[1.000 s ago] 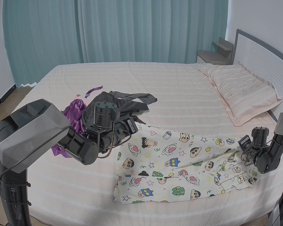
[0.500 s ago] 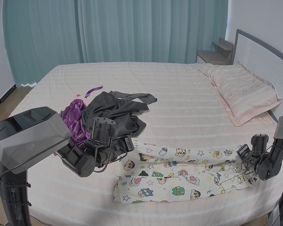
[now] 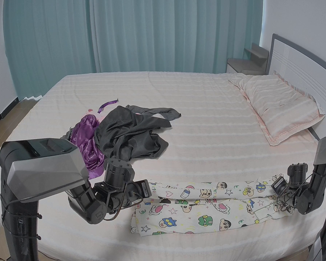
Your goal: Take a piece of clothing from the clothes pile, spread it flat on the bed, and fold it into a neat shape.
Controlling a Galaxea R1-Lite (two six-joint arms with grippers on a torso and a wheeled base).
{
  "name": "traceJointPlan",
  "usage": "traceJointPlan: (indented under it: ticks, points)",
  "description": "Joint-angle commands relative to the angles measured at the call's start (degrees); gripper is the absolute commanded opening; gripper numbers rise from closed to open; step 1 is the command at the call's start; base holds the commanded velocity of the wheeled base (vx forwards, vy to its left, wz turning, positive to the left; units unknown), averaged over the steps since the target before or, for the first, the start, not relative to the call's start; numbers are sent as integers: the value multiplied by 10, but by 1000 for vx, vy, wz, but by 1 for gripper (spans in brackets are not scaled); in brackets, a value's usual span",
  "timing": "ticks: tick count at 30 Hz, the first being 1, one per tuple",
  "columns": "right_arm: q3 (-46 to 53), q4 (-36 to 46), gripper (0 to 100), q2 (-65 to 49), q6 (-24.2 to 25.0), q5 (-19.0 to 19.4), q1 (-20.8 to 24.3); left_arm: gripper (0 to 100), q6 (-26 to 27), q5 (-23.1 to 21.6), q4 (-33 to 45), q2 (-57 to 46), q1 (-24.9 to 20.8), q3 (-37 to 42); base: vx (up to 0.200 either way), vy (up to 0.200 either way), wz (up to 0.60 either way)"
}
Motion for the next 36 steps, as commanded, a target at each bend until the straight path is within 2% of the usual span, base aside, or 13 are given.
traceJointPlan:
  ticks: [1, 12, 16, 17, 24, 27, 32, 36]
  points:
    - [14, -4, 0, 9, -1, 8, -2, 0, 0, 0, -11, 24, -9, 29, 0, 0, 0]
    - [52, -97, 0, 50, -22, 14, -3, 0, 22, 2, -15, 46, -15, 45, 0, 0, 0]
    - [57, -109, 0, 55, -28, 14, -4, 0, 24, 2, -13, 46, -16, 46, 0, 0, 0]
    - [57, -109, 100, 55, -28, 14, -4, 100, 24, 2, -13, 46, -16, 46, 0, 0, 0]
    - [72, -118, 100, 52, -34, 14, -5, 100, 22, 3, -13, 44, -15, 72, 0, 0, 0]
    - [78, -121, 100, 38, -36, 14, -6, 100, 17, -1, -16, -2, -8, 99, 0, 0, 0]
    - [78, -121, 100, 18, -38, 14, -6, 100, 9, -4, -11, -52, 16, 102, 0, 0, 0]
    - [73, -122, 100, 16, -37, 14, -6, 100, 2, -20, -11, -50, 21, 93, 0, 0, 0]
